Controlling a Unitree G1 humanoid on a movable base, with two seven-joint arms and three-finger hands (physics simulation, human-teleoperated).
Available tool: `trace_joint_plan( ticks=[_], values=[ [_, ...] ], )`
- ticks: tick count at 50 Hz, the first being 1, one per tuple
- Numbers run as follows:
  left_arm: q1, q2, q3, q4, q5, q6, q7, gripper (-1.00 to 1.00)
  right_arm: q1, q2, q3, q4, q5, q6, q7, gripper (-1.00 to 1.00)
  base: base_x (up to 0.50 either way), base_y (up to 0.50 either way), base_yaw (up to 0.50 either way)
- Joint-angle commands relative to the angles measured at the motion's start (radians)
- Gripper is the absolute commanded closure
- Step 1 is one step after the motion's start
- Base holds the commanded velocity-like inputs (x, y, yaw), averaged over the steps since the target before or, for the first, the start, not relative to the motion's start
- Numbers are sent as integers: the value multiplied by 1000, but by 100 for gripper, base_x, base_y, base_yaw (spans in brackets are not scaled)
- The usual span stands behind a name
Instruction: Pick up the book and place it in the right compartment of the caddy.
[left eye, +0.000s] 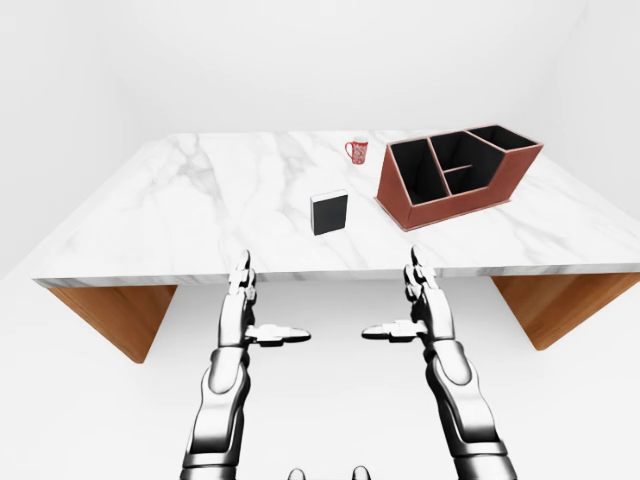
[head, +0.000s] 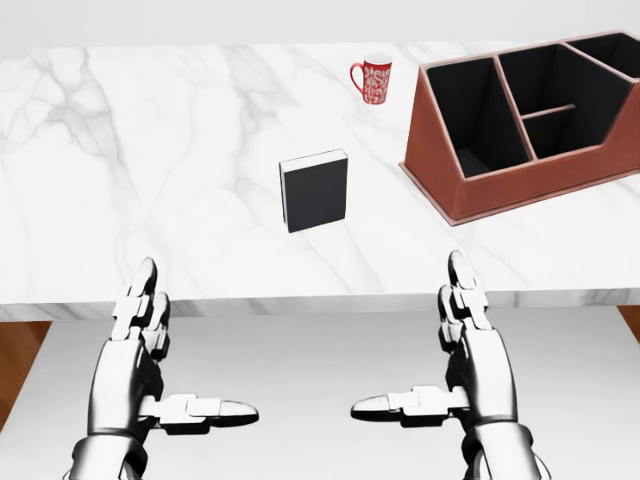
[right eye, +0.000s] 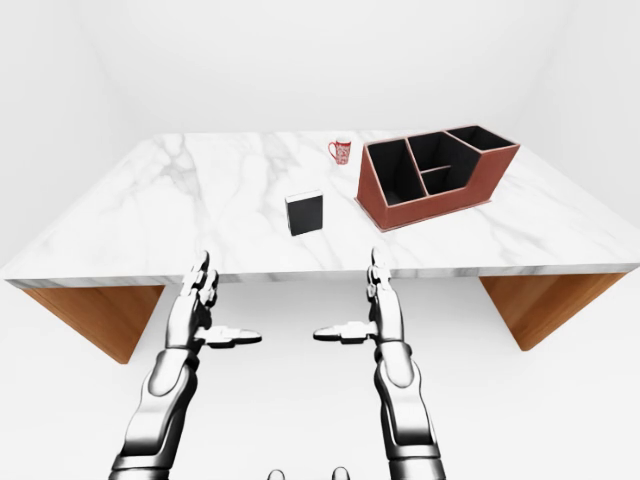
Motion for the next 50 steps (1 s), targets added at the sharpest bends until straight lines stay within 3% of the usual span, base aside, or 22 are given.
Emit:
trace_joint_plan(
  ticks=[1,18,20,25,27,28,40,50],
  values=[
    [4,11,17,12,6,-12,-26,-100,7,-10,-15,4,9,3,31,-100,0,0,0],
    [5,11,13,26,20,-25,-30,-100,12,-8,-16,3,4,-13,28,-100,0,0,0],
    [4,10,12,16,21,-15,-30,-100,12,-8,-17,0,3,-14,26,-100,0,0,0],
    [3,11,13,30,21,-26,-33,-100,7,-10,-17,20,-4,-21,24,-100,0,0,4],
    [3,11,11,32,24,-27,-32,-100,7,-9,-17,24,-4,-26,23,-100,0,0,50],
    [4,10,11,19,24,-16,-32,-100,8,-9,-17,15,-3,-18,23,-100,0,0,50],
    [4,10,11,33,25,-29,-32,-100,11,-9,-18,10,-2,-18,22,-100,0,0,50],
    [5,10,10,21,26,-17,-33,-100,9,-9,-19,11,0,-16,21,-100,0,0,50]
  ],
)
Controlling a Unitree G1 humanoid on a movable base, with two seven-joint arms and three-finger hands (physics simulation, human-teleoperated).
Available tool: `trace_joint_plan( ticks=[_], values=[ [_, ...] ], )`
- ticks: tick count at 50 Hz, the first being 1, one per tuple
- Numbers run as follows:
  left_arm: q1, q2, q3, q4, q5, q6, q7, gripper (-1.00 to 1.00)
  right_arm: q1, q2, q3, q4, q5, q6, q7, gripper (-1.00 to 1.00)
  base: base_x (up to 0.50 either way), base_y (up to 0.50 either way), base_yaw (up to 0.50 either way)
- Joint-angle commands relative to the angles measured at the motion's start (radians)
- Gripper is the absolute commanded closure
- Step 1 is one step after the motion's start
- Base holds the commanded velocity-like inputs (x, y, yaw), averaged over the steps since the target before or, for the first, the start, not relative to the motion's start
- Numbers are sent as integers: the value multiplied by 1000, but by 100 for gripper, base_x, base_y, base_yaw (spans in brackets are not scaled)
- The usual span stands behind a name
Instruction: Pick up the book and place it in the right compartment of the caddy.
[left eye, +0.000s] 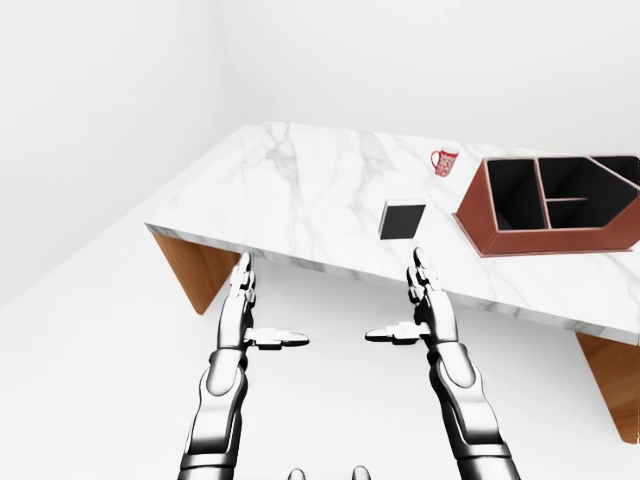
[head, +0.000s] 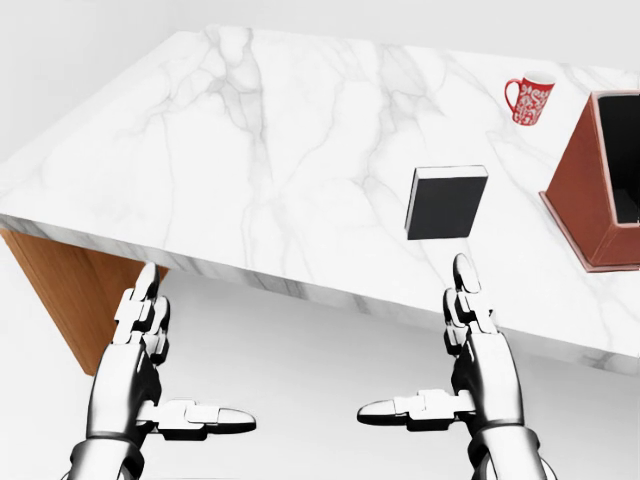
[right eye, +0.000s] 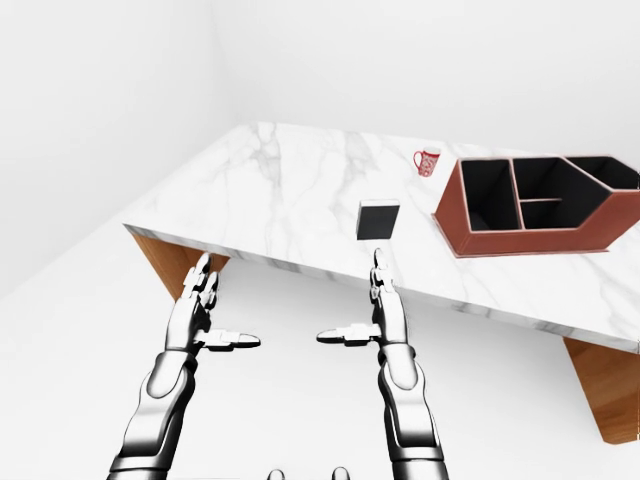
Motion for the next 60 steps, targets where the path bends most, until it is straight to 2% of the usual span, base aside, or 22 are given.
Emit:
trace_joint_plan(
  ticks=[1,4,6,8,11,13,14,19,28,31,34,45,50,56,60],
  values=[
    [0,0,-1,-4,1,4,0,-100,-1,0,-1,2,1,-1,-1,-100,0,0,50],
    [0,-1,-1,-6,1,8,0,-100,-2,0,-1,3,3,-1,1,-100,0,0,50],
    [-3,0,1,8,0,-2,-1,-100,-4,-1,-1,8,3,-2,4,-100,0,0,25],
    [-5,0,1,10,-1,-1,0,-100,-5,-1,-2,14,4,-4,4,-100,0,0,0],
    [-3,-1,0,-8,-2,17,1,-100,-7,-1,-4,12,6,-1,3,-100,0,0,0],
    [-3,-1,1,-4,-2,15,1,-100,-8,-1,-4,14,8,0,3,-100,5,-12,0],
    [-6,0,2,7,-3,7,1,-100,-7,-1,-4,9,9,5,3,-100,18,-46,0],
    [-6,1,3,13,-4,2,-1,-100,-6,0,-2,6,9,7,2,-100,18,-46,0],
    [1,0,-2,-10,-1,16,-2,-100,-2,-1,0,3,7,2,3,-100,18,-46,0],
    [-3,0,0,9,1,3,-2,-100,-2,-1,0,2,6,3,4,-100,18,-46,0],
    [-2,0,-1,12,0,-1,-4,-100,-3,-1,0,9,6,-2,6,-100,18,-46,0],
    [0,-1,-4,-3,3,13,-4,-100,-6,-1,0,15,7,-4,7,-100,18,-46,0],
    [-4,0,-2,10,2,4,-5,-100,-7,-1,0,15,6,-2,7,-100,18,-46,0],
    [0,0,-3,2,3,9,-5,-100,-3,-1,0,11,7,-2,7,-100,18,-46,0],
    [-3,0,-2,11,3,4,-6,-100,-3,0,0,9,7,1,8,-100,18,-46,0]
  ],
)
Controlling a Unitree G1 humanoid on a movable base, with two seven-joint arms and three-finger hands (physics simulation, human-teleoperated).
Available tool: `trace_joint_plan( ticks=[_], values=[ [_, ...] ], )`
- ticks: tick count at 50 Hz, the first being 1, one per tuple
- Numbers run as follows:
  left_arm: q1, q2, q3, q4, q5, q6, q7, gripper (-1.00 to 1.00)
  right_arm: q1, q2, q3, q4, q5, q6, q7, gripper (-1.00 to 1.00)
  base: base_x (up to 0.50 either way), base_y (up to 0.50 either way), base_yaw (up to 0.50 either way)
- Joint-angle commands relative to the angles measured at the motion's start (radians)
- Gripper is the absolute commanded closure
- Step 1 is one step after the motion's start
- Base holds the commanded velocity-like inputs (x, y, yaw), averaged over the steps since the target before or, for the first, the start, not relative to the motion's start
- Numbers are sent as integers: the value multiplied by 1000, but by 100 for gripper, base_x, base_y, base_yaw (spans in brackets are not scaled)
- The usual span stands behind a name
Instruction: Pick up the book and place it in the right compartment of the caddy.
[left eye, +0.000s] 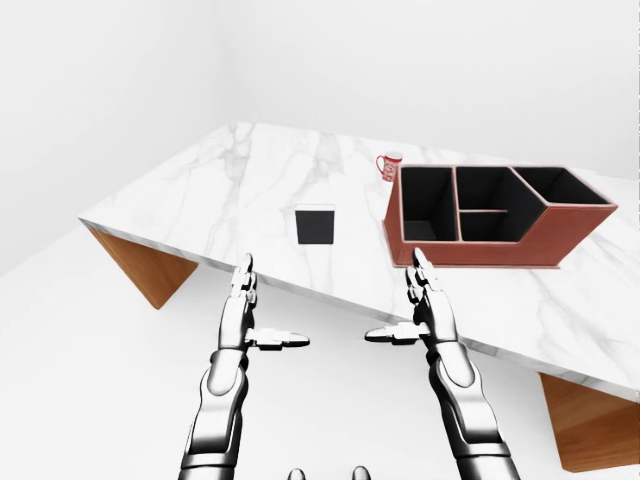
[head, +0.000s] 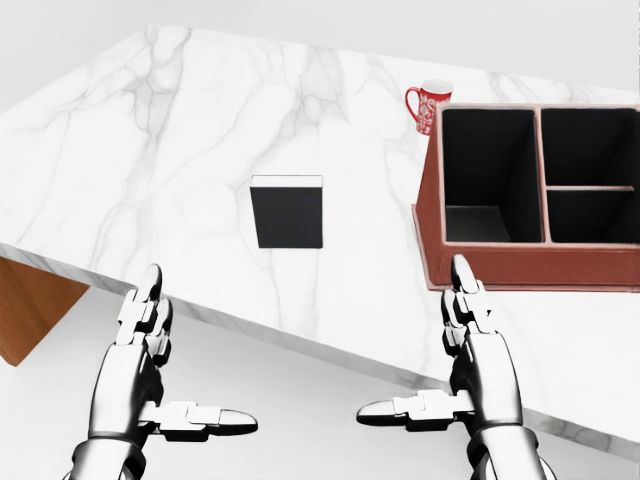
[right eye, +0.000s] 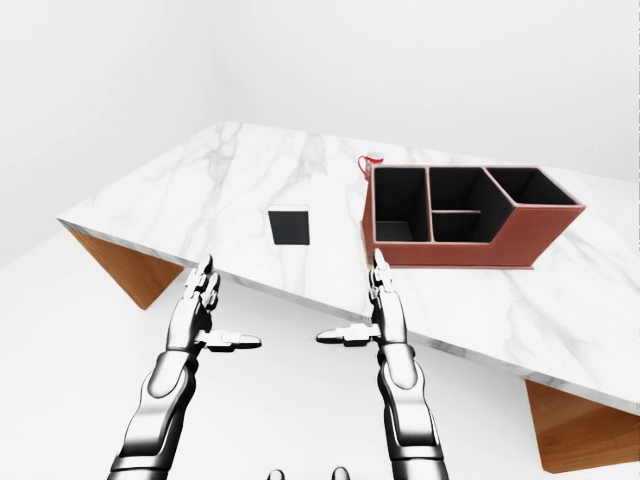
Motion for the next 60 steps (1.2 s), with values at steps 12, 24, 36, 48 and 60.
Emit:
trace_joint_plan(
  ticks=[12,24,36,48,60],
  values=[
    [-3,0,1,16,-1,-7,-1,-100,-2,0,-1,6,5,2,2,-100,18,-46,0],
    [-1,0,0,6,-1,2,-1,-100,-1,0,-1,6,4,1,3,-100,18,-46,0],
    [-4,1,2,28,-2,-17,-2,-100,-4,0,0,11,4,-1,4,-100,18,-45,0],
    [-5,1,1,12,-1,-1,-1,-100,-2,0,2,1,0,-6,5,-100,4,-11,0],
    [-3,0,4,6,-2,-3,3,-100,3,1,3,-12,-3,-11,3,-100,0,0,0]
  ],
)
